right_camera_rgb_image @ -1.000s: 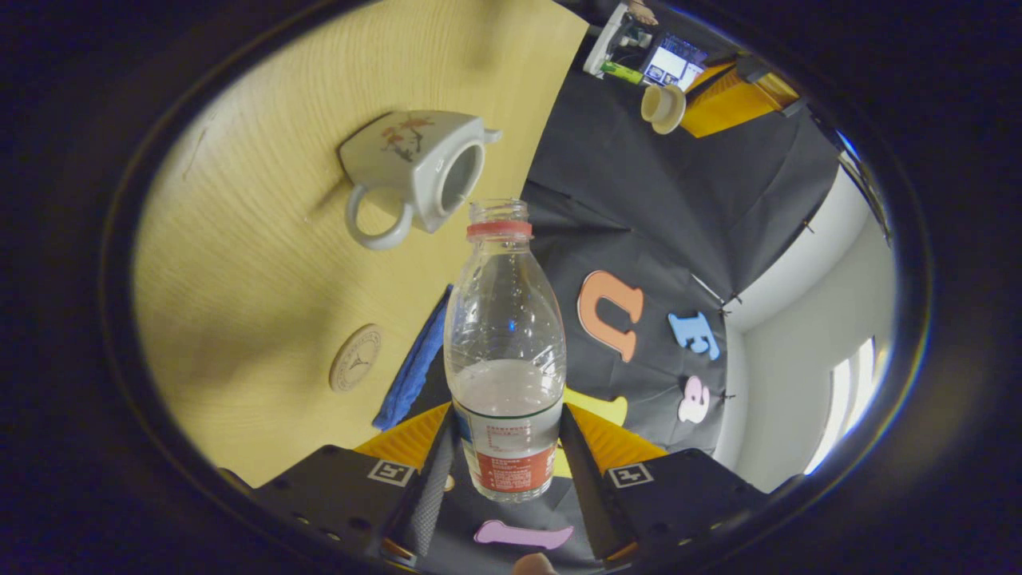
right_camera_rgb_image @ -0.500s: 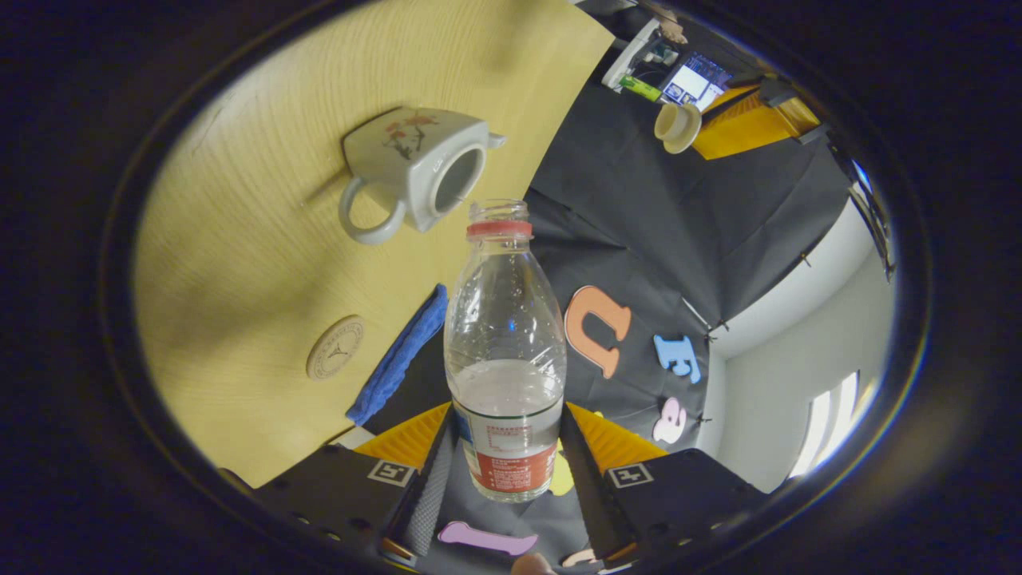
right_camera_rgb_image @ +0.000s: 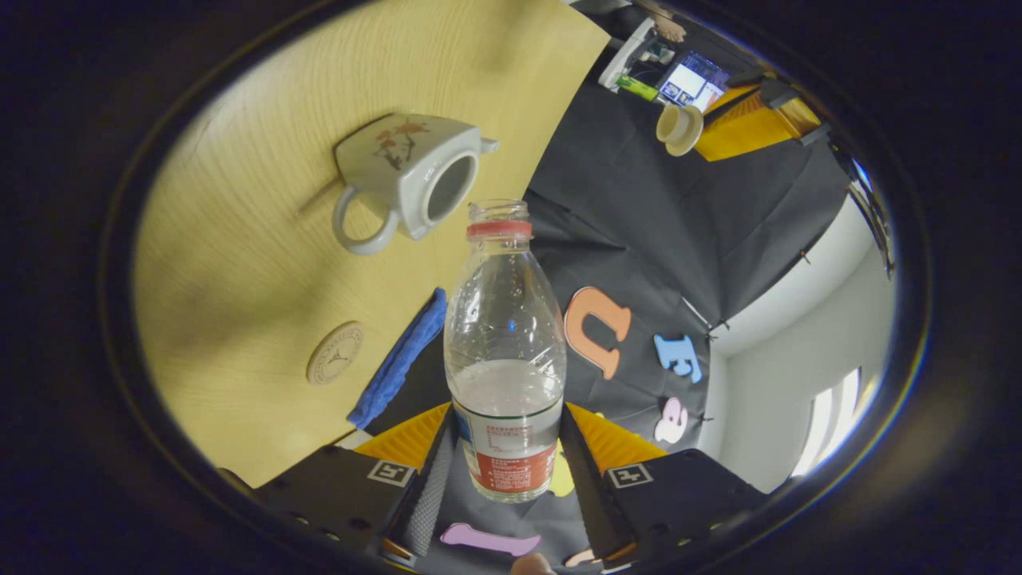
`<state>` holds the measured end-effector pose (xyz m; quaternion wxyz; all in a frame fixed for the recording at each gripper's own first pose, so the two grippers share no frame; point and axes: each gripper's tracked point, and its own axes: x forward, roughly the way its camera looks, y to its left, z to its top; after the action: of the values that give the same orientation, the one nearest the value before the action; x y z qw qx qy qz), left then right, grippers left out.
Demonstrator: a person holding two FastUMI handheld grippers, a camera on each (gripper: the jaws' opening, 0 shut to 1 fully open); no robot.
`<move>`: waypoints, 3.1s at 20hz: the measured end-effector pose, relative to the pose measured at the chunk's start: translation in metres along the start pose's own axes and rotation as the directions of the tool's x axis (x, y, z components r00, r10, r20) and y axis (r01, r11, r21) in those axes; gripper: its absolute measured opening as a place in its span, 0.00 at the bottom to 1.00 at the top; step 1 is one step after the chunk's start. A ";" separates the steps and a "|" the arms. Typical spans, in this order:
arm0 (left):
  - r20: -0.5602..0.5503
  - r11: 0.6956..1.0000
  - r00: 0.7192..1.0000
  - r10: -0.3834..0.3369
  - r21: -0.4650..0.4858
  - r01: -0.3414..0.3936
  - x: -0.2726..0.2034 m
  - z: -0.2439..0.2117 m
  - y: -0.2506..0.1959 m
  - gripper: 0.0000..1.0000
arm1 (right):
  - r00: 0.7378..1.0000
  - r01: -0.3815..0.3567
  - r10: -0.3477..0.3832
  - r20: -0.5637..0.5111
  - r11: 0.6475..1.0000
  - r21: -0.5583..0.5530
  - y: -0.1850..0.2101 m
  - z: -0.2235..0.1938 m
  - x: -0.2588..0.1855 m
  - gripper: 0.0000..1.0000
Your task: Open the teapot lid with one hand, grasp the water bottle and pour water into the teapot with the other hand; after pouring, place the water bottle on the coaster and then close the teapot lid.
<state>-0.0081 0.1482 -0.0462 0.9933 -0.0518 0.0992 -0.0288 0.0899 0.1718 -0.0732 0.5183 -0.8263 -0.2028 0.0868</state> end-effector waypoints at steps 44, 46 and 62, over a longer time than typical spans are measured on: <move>-0.036 1.000 0.999 -0.018 0.019 0.019 0.015 -0.017 -0.018 0.03 | 0.945 0.080 0.310 0.101 -0.520 0.850 0.107 -0.035 0.094 0.72; -0.035 1.000 0.999 -0.019 0.018 0.019 0.014 -0.017 -0.017 0.03 | 0.945 0.084 0.314 0.098 -0.519 0.850 0.110 -0.035 0.093 0.73; 0.000 0.995 0.995 -0.096 0.020 0.096 0.009 -0.012 -0.069 0.03 | 0.952 0.083 0.285 0.109 -0.585 0.806 0.073 -0.051 0.018 0.94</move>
<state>-0.0045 0.0776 -0.0519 0.9913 -0.0464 0.0959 -0.0775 0.1424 0.1103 -0.1141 0.9706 0.0594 0.1346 0.1905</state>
